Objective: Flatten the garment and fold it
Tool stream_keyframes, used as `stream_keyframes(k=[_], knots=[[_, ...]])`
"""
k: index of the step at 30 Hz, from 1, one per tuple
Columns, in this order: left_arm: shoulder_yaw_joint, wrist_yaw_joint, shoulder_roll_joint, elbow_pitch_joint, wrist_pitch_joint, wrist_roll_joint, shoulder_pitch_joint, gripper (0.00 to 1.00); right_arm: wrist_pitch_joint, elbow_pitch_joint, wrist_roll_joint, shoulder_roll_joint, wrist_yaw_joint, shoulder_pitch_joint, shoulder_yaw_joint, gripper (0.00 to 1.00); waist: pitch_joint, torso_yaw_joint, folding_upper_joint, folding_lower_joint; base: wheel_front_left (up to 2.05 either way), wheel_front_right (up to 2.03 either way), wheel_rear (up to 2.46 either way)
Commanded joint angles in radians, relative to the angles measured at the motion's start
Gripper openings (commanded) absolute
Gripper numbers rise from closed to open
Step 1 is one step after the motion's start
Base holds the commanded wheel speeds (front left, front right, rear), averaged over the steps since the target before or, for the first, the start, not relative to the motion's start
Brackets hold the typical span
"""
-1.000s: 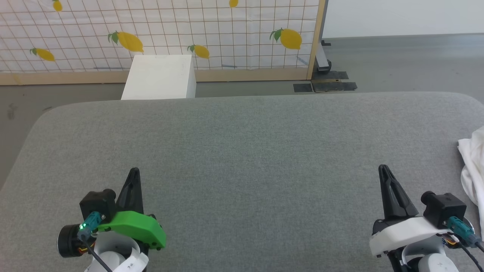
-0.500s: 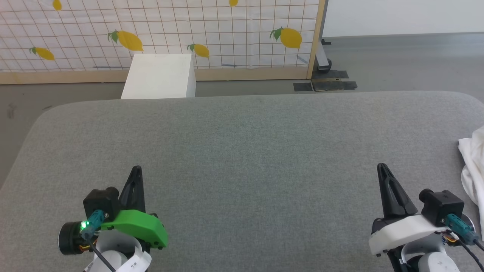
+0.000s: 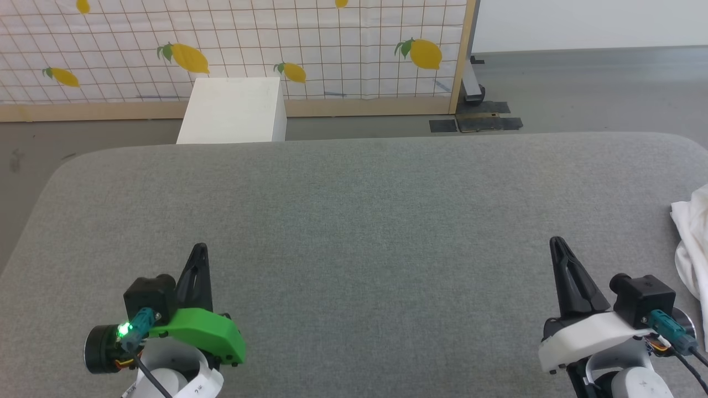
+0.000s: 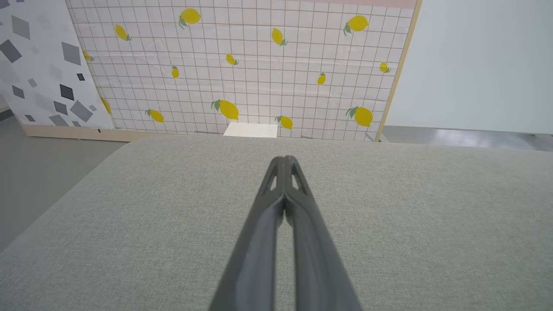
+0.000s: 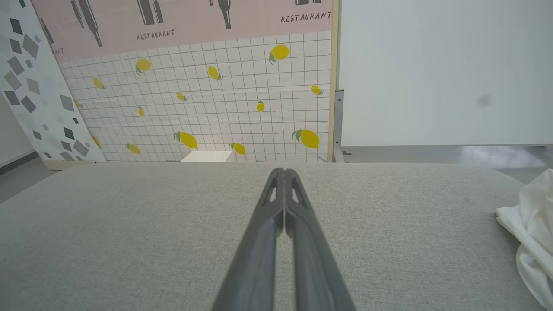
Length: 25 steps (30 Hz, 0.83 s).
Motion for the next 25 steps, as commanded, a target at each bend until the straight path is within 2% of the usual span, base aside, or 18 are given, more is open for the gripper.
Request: stream_keyframes(k=[1, 25], knots=[[0.006, -0.009, -0.008, -0.008, 0.005, 0.011, 0.02, 0.0, 0.008, -0.008, -0.01, 0.0, -0.001, 0.012, 0.002, 0.0, 0.0, 0.0, 0.0037, 0.0, 0.0, 0.0, 0.0], [0.038, -0.03, -0.038, -0.041, 0.036, 0.08, 0.035, 0.0, 0.048, -0.042, -0.047, 0.001, -0.001, 0.017, 0.007, 0.0, 0.006, 0.0, 0.0054, 0.0, 0.0, 0.0, 0.0]])
